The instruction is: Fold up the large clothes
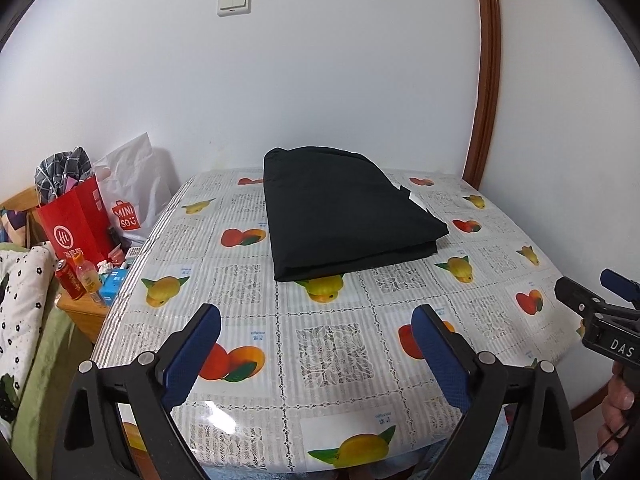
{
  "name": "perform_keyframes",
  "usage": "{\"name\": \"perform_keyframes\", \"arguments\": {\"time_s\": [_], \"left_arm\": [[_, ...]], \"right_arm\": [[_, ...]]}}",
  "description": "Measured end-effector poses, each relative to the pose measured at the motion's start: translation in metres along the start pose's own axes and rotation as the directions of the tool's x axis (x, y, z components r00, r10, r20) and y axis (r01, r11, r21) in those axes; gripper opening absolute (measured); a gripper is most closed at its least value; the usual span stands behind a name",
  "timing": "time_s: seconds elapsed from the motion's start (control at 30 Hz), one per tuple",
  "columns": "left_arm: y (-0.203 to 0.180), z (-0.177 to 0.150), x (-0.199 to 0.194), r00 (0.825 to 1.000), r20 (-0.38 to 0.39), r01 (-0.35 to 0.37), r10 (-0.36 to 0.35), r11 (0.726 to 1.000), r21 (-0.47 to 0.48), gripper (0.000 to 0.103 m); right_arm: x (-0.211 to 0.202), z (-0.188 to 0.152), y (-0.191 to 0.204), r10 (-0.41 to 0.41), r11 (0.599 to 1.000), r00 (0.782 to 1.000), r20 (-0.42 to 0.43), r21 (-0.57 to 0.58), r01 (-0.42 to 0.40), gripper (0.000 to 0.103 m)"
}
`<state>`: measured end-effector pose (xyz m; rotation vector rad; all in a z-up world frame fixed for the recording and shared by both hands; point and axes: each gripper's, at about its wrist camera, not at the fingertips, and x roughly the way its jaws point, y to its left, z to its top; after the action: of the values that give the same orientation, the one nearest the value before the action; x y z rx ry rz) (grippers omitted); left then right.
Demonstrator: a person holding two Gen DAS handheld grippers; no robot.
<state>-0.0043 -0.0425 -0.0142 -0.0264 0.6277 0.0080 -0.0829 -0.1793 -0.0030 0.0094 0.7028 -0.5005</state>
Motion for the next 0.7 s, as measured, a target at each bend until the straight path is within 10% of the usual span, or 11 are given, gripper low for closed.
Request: {"name": "perform_keyframes", "arguments": {"time_s": [0.7], "left_arm": [[0.011,0.000,-0.005,1.000,0.009,-0.027,0.027,0.999,-0.022,0.097]], "right_arm": [[0.000,0.002,0.005,0.003,1.000,1.000,-0.004,-0.002,-0.003,0.102]]}}
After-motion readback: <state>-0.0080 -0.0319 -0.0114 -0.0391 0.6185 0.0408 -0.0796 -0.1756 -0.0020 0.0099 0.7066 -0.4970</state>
